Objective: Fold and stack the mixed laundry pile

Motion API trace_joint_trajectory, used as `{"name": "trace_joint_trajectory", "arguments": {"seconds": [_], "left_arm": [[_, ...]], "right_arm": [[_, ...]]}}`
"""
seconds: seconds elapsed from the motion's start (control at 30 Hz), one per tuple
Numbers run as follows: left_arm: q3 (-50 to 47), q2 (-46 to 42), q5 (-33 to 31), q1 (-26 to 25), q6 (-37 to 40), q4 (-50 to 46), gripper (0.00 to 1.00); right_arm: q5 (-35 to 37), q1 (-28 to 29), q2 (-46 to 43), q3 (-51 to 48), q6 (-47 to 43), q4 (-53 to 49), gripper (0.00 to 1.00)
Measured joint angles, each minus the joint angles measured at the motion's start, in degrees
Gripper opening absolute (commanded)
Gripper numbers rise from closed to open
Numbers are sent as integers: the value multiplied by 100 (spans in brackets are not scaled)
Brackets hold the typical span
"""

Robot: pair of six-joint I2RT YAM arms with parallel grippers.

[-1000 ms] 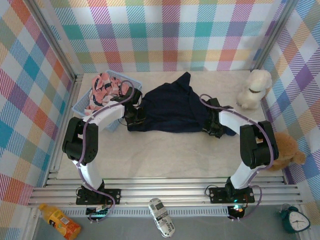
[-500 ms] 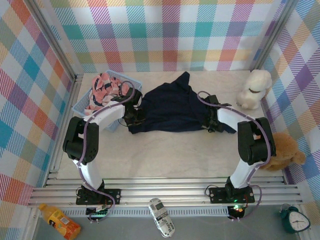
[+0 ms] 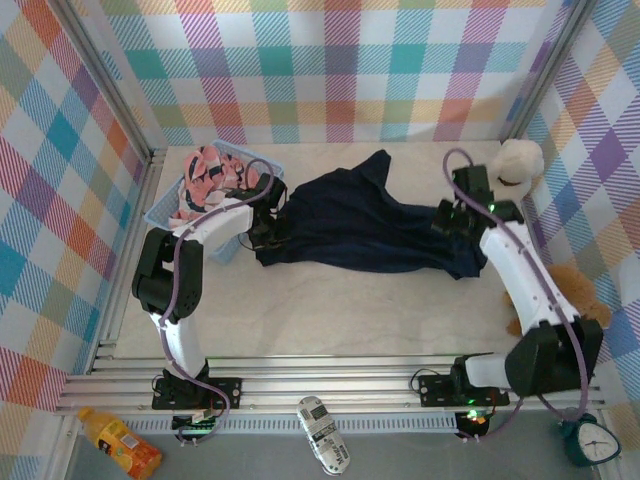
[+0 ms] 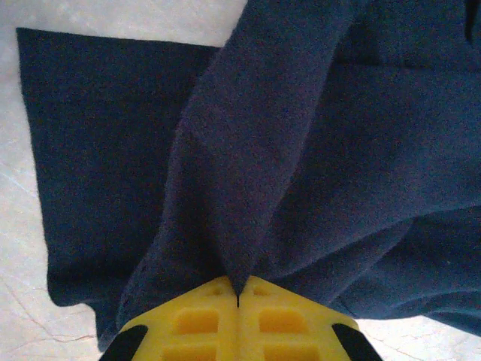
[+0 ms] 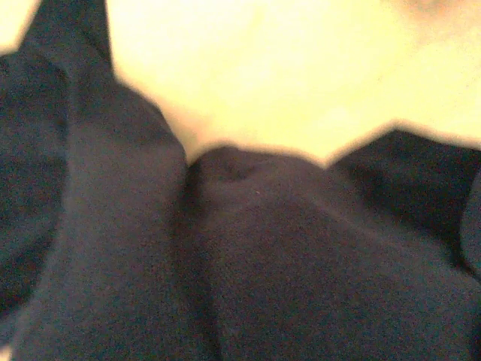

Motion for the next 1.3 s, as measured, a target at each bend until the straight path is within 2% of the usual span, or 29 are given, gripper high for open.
{"name": "trace_joint_trajectory", "arguments": {"seconds": [0.13, 0.17, 0.23, 0.33, 0.43, 0.53, 0.73, 0.83, 1.0, 1.1, 1.23, 1.3], "left_arm": [[-74, -68, -107, 0, 83, -79, 0], [-118, -122, -136, 0, 101, -114, 0], [-192, -247, -177, 0, 120, -170, 0], [-195, -391, -247, 0, 122, -269, 0], [-166, -468, -284, 0, 120, -284, 0], [-94, -468, -284, 0, 107, -295, 0], [79, -466, -197, 0, -11, -251, 0], [125, -422, -109, 0, -79, -223, 0], [129, -302, -28, -2, -212, -111, 0], [129, -293, -7, -7, -291, -96, 0], [133, -293, -7, -7, -339, -92, 0], [138, -293, -17, -7, -339, -101, 0]], "right_arm": [[-155, -660, 1550, 1626, -96, 258, 0], [-157, -809, 1969, 2046, -87, 291, 6], [-173, -1104, 2839, 2916, -4, 247, 35], [-225, -1373, 3877, 4026, -9, 28, 69], [-302, -1473, 3987, 3976, -114, -129, 86], [-514, -1414, 3331, 2988, -238, -31, 89], [-1102, -1290, 1182, 407, -262, 129, 88], [-1373, -1246, 566, -686, -186, 304, 88], [-1519, -1222, 761, -1722, -76, 503, 87], [-1482, -1222, 1174, -1773, 13, 745, 80], [-1244, -1222, 1871, -1432, 79, 1029, 45], [-1141, -1224, 2100, -1189, 74, 1113, 15]]}}
